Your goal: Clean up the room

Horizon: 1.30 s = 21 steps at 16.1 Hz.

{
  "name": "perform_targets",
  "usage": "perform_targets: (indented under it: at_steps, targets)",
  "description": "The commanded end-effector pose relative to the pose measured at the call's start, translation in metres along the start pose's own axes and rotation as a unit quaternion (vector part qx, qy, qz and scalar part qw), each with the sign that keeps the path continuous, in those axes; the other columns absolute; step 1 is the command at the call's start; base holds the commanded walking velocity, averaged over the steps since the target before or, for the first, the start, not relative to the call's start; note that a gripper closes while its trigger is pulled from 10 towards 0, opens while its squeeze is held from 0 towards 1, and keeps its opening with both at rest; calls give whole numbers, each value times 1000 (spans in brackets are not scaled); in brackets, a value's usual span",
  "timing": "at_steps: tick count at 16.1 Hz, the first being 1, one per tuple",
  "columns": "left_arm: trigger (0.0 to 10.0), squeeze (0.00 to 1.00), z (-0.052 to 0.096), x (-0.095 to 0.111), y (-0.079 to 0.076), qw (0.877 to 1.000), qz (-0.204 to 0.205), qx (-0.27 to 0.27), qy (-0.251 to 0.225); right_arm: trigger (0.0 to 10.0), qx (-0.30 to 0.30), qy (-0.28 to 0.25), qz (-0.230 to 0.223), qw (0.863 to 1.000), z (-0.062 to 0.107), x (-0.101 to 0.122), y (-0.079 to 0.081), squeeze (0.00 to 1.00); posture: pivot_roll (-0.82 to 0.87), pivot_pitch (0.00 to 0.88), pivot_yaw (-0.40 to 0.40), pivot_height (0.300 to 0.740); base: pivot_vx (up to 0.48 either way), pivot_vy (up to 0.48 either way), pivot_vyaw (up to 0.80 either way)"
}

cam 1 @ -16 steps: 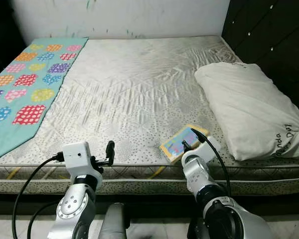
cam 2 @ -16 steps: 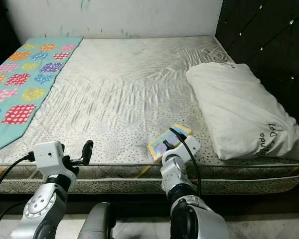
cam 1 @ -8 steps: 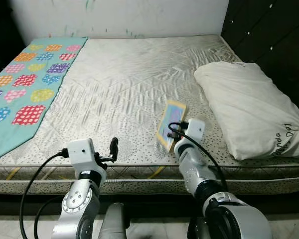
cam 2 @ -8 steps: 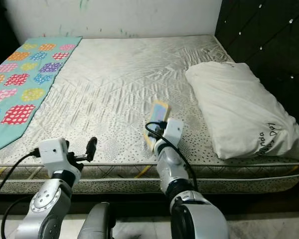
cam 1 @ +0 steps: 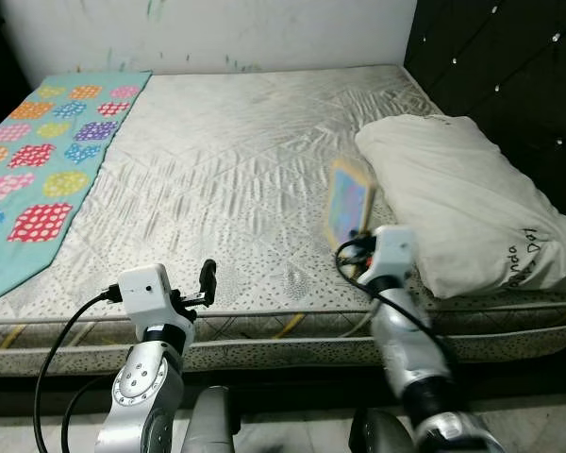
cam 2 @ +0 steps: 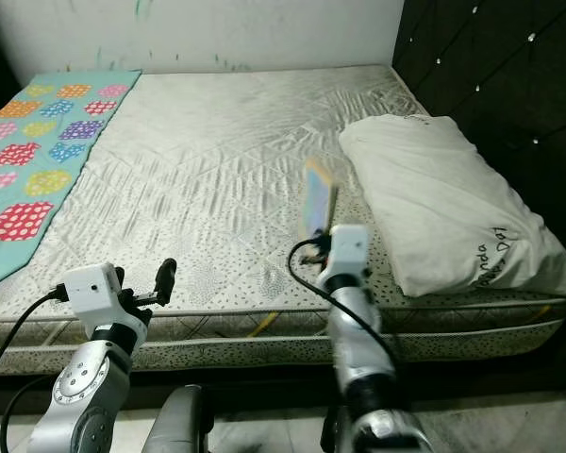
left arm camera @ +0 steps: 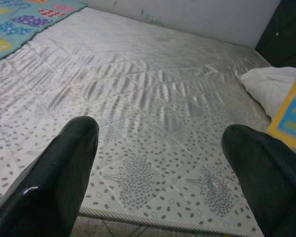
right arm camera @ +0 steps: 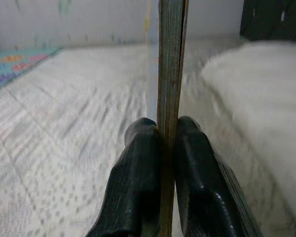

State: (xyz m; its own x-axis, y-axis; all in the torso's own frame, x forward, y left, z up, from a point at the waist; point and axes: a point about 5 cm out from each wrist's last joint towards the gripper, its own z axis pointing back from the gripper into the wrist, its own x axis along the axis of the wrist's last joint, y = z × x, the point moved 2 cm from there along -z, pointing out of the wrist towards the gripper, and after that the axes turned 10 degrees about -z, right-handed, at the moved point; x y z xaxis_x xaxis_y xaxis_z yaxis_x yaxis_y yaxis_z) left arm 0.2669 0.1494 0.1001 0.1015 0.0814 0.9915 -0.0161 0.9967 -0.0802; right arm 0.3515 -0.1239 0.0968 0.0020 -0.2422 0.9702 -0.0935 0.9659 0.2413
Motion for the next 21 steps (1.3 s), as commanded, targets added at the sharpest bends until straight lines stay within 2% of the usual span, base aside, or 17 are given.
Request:
perform_targets:
  at_steps: [1, 4, 10, 15, 21]
  targets:
    - [10000, 0, -4, 1, -4, 1000, 3, -7, -3, 10000, 24, -34, -5, 999, -5, 23, 9, 0, 64, 0, 18, 630, 0, 0, 0]
    - [10000, 0, -9, 2, -11, 1000, 8, -17, -8, 10000, 11, -60, -13, 998, -11, 44, 5, 0, 43, 0, 26, 638, 0, 0, -306]
    - [10000, 0, -10, 2, -8, 1000, 7, -14, -13, 10000, 3, -49, -4, 999, -11, 53, 1, 0, 51, 0, 15, 691, 0, 0, -457]
    - [10000, 0, -12, 5, -10, 1000, 9, -13, -17, 10000, 5, -52, -3, 999, -6, 57, 1, 0, 42, 0, 18, 740, 0, 0, 0]
    - [10000, 0, -13, 4, -11, 1000, 9, -16, -18, 10000, 14, -50, 0, 999, -1, 58, 1, 0, 37, 0, 17, 740, 0, 0, 0]
